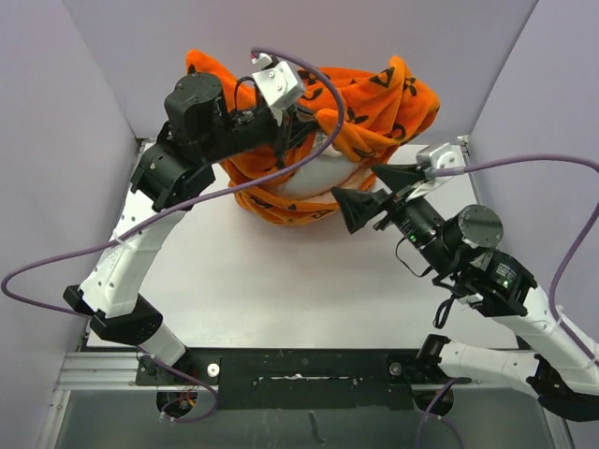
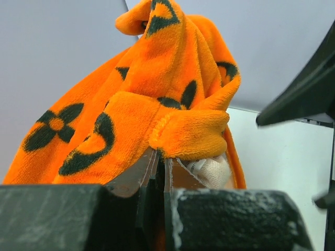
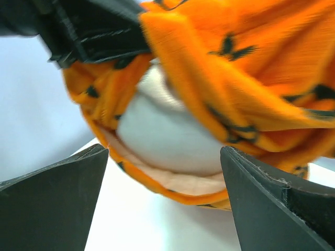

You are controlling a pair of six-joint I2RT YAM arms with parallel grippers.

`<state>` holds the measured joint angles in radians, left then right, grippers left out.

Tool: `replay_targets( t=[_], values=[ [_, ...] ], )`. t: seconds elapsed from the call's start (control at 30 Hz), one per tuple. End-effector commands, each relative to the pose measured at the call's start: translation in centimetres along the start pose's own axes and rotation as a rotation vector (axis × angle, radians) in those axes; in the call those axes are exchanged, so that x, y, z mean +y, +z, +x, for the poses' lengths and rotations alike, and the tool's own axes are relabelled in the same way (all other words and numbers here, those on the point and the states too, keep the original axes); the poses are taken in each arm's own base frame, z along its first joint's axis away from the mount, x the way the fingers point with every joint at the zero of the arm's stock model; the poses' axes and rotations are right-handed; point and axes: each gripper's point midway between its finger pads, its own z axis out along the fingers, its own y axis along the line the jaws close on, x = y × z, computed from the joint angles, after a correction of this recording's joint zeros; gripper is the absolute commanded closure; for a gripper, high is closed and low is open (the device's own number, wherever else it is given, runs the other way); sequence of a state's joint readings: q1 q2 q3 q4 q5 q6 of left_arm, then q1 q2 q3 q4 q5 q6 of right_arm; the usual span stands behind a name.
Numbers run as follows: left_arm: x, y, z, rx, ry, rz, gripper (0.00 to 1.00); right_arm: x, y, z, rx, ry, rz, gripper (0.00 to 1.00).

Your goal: Remove the pillowcase from the pillow

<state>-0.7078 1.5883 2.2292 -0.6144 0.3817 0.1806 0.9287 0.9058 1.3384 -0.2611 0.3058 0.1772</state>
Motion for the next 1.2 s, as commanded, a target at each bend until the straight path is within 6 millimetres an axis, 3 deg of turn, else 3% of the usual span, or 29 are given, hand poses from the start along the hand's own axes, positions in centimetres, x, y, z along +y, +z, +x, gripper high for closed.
replay_targets(
  t=[0.0,0.1,0.2,0.37,0.43,0.5,0.6,0.7,0.77,0.93,1.17],
  values=[
    [0.3,-0.2,-4.9,-0.147,0.042,-0.018,1.00,3.0,1.7,2.6,0.041,-0.058,-0.037,0.06],
    [0.0,-0.2,-4.7,-0.140,0.040,-0.005,1.00,2.4,3.1,4.0,0.062,-0.088,0.060,0.01],
    [-0.5,-0.7,-4.7,-0.135,0.040,0.010,1.00,0.5,4.4,4.6,0.049,-0.081,0.196,0.02],
    [-1.4,-1.4,-4.9,-0.127,0.044,0.035,1.00,-2.0,7.3,5.2,0.023,-0.015,0.247,0.02],
    [-1.7,-1.7,-4.8,-0.119,0.042,0.044,1.00,-2.6,8.4,5.6,0.028,-0.079,0.280,0.02],
    [-2.0,-2.1,-5.0,-0.115,0.042,0.049,1.00,-1.9,9.4,5.6,0.001,-0.187,0.244,0.02],
    [-2.1,-2.4,-4.9,-0.108,0.046,0.052,1.00,2.0,10.3,4.8,-0.080,-0.405,0.067,0.02],
    [-2.1,-2.6,-5.0,-0.105,0.051,0.044,1.00,4.8,10.0,4.8,-0.148,-0.655,-0.083,0.02],
    [-2.0,-2.7,-5.0,-0.104,0.052,0.039,1.00,5.8,9.5,4.6,-0.190,-0.764,-0.146,0.02],
    [-1.8,-2.8,-5.1,-0.104,0.049,0.027,1.00,6.1,8.8,3.7,-0.263,-0.923,-0.172,0.02],
    [-1.4,-2.9,-5.7,-0.104,0.011,0.017,1.00,6.2,8.8,2.4,-0.348,-0.988,-0.122,0.02]
  ],
)
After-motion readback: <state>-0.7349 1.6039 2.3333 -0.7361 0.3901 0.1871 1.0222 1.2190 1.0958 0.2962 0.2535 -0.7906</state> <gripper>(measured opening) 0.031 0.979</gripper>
